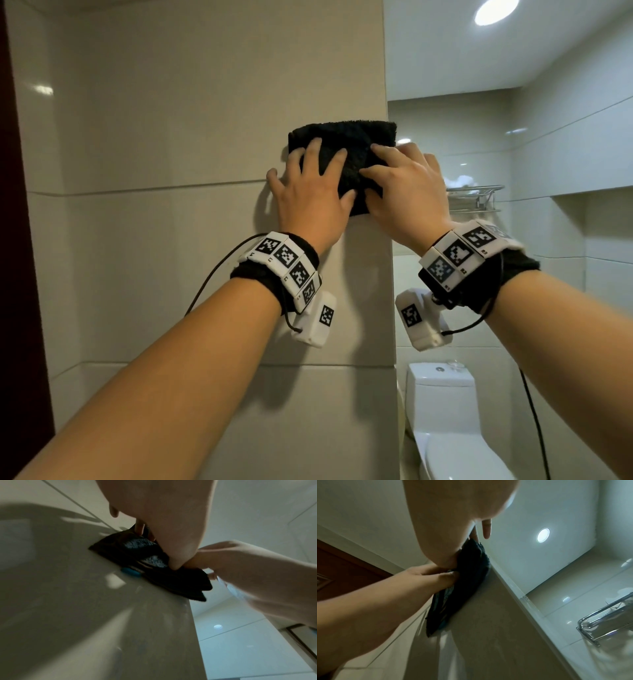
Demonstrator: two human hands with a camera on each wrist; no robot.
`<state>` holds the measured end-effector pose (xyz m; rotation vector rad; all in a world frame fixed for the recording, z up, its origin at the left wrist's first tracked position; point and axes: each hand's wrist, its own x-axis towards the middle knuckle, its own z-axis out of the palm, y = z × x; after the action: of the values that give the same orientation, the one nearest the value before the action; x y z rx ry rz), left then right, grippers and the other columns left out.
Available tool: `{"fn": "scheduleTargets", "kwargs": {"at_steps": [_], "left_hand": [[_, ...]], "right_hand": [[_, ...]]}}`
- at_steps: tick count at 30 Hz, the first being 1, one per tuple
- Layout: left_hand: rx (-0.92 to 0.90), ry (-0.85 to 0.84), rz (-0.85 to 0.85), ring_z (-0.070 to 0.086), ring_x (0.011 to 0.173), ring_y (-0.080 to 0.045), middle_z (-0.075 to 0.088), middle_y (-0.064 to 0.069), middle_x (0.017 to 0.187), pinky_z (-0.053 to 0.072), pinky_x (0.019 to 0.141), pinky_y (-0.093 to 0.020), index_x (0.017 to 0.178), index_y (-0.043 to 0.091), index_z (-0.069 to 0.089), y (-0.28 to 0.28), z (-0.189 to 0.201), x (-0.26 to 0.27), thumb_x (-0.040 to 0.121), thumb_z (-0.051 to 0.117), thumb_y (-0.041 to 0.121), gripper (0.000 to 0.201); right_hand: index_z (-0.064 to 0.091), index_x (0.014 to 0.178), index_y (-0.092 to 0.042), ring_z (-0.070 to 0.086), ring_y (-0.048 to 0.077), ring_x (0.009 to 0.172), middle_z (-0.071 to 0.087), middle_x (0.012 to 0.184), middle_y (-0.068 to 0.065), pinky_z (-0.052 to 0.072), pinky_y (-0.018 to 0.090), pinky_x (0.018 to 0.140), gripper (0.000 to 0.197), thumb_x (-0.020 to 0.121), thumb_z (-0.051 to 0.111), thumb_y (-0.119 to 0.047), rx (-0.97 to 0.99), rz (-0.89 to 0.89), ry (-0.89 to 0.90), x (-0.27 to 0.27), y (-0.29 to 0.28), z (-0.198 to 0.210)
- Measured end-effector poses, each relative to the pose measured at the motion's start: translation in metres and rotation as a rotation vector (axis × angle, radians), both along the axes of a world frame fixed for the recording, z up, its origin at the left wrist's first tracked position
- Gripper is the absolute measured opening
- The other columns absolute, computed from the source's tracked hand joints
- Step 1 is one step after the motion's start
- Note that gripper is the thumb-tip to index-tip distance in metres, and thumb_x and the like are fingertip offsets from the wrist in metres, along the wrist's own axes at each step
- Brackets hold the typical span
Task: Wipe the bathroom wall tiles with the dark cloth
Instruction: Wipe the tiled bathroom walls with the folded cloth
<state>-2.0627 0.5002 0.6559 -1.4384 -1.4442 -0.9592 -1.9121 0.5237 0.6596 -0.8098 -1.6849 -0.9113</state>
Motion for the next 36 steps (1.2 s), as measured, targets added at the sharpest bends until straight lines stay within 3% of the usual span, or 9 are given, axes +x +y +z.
{"fn": "scheduleTargets", "kwargs": {"at_steps": [4, 8, 10, 20, 25, 32, 36], "left_hand": [[0.025, 0.007, -0.037, 0.029, 0.140, -0.028, 0.033, -0.004, 0.155, 0.024, 0.109, -0.059, 0.144, 0.033, 0.045, -0.003, -0.011, -0.001, 0.095, 0.041, 0.049, 0.052], [0.045, 0.010, -0.023, 0.037, 0.132, -0.026, 0.041, 0.000, 0.149, 0.029, 0.105, -0.054, 0.140, 0.031, 0.048, -0.005, -0.016, -0.001, 0.095, 0.038, 0.046, 0.049], [0.042, 0.035, 0.014, 0.040, 0.127, -0.026, 0.043, 0.001, 0.145, 0.031, 0.104, -0.053, 0.141, 0.030, 0.047, -0.006, -0.018, -0.001, 0.095, 0.041, 0.044, 0.048], [0.015, 0.075, 0.076, 0.044, 0.122, -0.026, 0.045, 0.001, 0.142, 0.033, 0.100, -0.052, 0.141, 0.030, 0.048, -0.007, -0.023, -0.003, 0.091, 0.046, 0.039, 0.050], [0.042, 0.093, 0.083, 0.047, 0.116, -0.026, 0.050, 0.001, 0.135, 0.035, 0.093, -0.049, 0.137, 0.027, 0.050, -0.006, -0.020, -0.005, 0.088, 0.048, 0.036, 0.049], [0.094, 0.050, 0.075, 0.050, 0.107, -0.026, 0.057, 0.001, 0.122, 0.035, 0.086, -0.046, 0.122, 0.024, 0.060, -0.008, -0.013, -0.038, 0.085, 0.048, 0.029, 0.040], [0.082, 0.026, 0.107, 0.049, 0.110, -0.026, 0.056, 0.002, 0.125, 0.036, 0.088, -0.047, 0.123, 0.025, 0.060, -0.014, -0.011, -0.073, 0.086, 0.046, 0.029, 0.039]], "right_hand": [[0.072, 0.098, -0.017, 0.051, 0.025, 0.115, 0.060, 0.124, 0.001, 0.039, 0.043, 0.095, 0.036, 0.091, 0.046, -0.041, -0.055, 0.020, 0.041, -0.002, -0.005, -0.005], [0.058, 0.123, -0.017, 0.052, 0.028, 0.109, 0.057, 0.119, 0.004, 0.041, 0.044, 0.089, 0.039, 0.087, 0.049, -0.032, -0.078, 0.002, 0.044, -0.006, -0.003, -0.008], [0.058, 0.125, -0.017, 0.051, 0.029, 0.107, 0.054, 0.118, 0.007, 0.041, 0.044, 0.087, 0.042, 0.085, 0.050, -0.028, -0.098, -0.032, 0.036, -0.008, -0.001, -0.011], [0.063, 0.112, -0.011, 0.049, 0.034, 0.106, 0.055, 0.118, 0.010, 0.038, 0.042, 0.081, 0.038, 0.078, 0.051, -0.023, -0.034, -0.072, 0.026, -0.013, 0.003, -0.023], [0.062, 0.100, -0.008, 0.052, 0.035, 0.102, 0.059, 0.108, 0.009, 0.039, 0.043, 0.078, 0.028, 0.075, 0.052, -0.016, -0.001, -0.068, 0.015, -0.020, 0.001, -0.018], [0.063, 0.097, -0.008, 0.053, 0.034, 0.096, 0.060, 0.100, 0.009, 0.040, 0.041, 0.075, 0.042, 0.076, 0.030, -0.023, 0.035, -0.043, -0.023, -0.059, -0.006, -0.015], [0.062, 0.093, -0.007, 0.054, 0.035, 0.094, 0.060, 0.098, 0.010, 0.039, 0.041, 0.072, 0.039, 0.077, 0.031, -0.024, 0.036, -0.021, -0.057, -0.095, -0.008, -0.012]]}}
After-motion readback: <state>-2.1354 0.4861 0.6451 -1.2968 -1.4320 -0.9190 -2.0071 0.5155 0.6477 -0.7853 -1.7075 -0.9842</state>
